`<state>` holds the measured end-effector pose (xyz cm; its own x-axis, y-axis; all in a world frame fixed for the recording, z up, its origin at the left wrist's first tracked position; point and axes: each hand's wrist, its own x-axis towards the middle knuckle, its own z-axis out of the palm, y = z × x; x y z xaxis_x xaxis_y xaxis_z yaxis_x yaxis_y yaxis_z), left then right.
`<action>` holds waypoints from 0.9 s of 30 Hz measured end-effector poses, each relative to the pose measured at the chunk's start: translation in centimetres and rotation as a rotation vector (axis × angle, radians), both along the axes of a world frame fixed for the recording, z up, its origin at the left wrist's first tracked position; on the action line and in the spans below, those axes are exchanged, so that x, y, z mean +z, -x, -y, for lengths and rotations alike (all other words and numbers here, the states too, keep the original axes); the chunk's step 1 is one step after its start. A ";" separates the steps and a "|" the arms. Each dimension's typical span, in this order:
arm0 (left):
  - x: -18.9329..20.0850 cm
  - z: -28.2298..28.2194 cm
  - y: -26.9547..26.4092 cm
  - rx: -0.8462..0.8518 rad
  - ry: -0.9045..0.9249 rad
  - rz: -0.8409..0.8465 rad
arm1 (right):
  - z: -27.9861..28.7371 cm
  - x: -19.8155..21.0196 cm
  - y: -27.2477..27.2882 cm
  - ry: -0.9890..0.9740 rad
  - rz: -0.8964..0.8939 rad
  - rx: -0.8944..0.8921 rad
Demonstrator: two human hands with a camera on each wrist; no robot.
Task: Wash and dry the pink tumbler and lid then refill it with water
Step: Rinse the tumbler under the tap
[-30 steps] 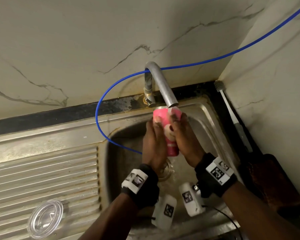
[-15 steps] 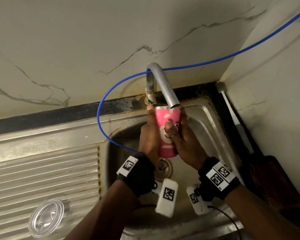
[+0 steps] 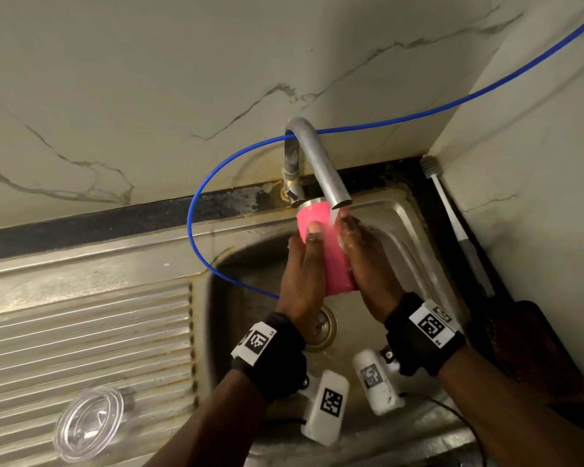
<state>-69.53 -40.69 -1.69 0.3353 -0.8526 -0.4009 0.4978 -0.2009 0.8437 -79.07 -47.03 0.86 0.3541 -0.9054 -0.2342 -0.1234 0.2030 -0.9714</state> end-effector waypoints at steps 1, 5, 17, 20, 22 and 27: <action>0.0 0.0 0.0 -0.009 0.014 0.001 | 0.1 -0.2 0.0 0.027 -0.031 -0.028; 0.8 0.0 0.5 -0.027 0.051 0.019 | -0.4 -0.7 -0.2 0.073 -0.110 -0.035; 2.3 0.8 -1.4 0.097 -0.142 -0.075 | -1.8 -1.7 0.0 0.382 -0.088 0.194; 2.6 0.7 -1.8 0.040 -0.154 -0.255 | -1.1 -1.6 0.4 0.367 -0.061 0.230; 2.8 0.4 -1.9 -0.029 -0.162 -0.394 | -0.6 -1.6 0.5 0.369 -0.036 0.256; 2.9 0.4 -2.7 -0.111 -0.254 -0.439 | -0.4 -2.2 0.7 0.418 -0.044 0.206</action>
